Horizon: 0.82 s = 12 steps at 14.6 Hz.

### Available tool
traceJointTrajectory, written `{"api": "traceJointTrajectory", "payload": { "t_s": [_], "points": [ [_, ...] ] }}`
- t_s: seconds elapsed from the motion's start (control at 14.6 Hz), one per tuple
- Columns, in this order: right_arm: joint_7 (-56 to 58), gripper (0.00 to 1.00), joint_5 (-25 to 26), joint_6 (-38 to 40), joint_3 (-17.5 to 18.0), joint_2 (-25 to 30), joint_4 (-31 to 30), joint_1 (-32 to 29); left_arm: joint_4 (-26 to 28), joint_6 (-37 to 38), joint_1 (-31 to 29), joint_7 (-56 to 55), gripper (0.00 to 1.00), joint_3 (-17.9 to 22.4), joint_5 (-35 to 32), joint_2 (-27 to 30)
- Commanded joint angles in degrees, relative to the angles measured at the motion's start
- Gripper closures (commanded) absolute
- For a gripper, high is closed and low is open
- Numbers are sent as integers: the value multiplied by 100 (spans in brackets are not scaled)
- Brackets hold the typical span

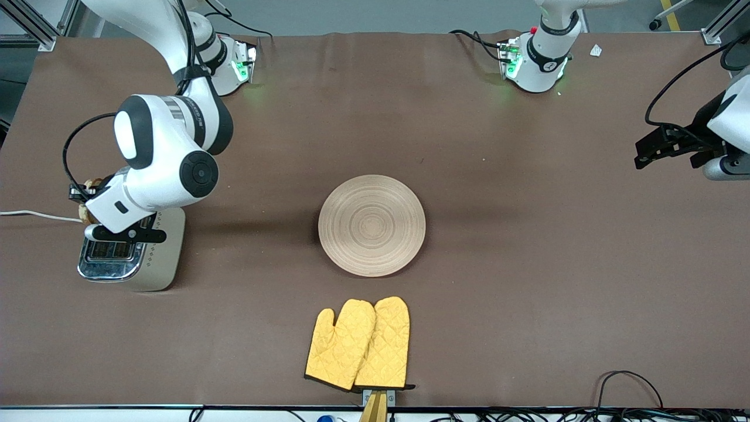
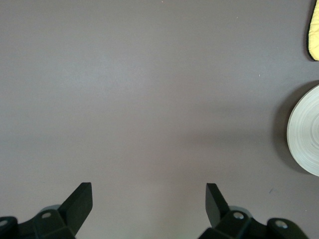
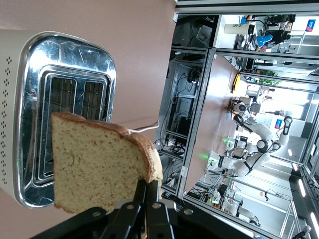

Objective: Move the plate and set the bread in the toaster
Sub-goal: 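Lower the bread into the toaster slot with the right gripper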

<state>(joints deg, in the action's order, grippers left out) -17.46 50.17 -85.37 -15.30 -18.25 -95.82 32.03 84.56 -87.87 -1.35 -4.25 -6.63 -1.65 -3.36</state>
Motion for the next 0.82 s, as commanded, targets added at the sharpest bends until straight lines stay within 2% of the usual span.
{"api": "traceJointTrajectory", "payload": {
  "t_s": [0.0,0.41,0.75],
  "points": [
    [-29,100,212,-190,89,191,-279,-126,-89,-19,29,56,0,-5,50,-42],
    [-29,99,212,-585,89,68,-279,-443,-97,-134,47,56,0,-14,50,-77],
    [-47,98,212,-744,89,-90,-279,-469,-176,-134,56,56,0,-14,42,-95]
  ]
}}
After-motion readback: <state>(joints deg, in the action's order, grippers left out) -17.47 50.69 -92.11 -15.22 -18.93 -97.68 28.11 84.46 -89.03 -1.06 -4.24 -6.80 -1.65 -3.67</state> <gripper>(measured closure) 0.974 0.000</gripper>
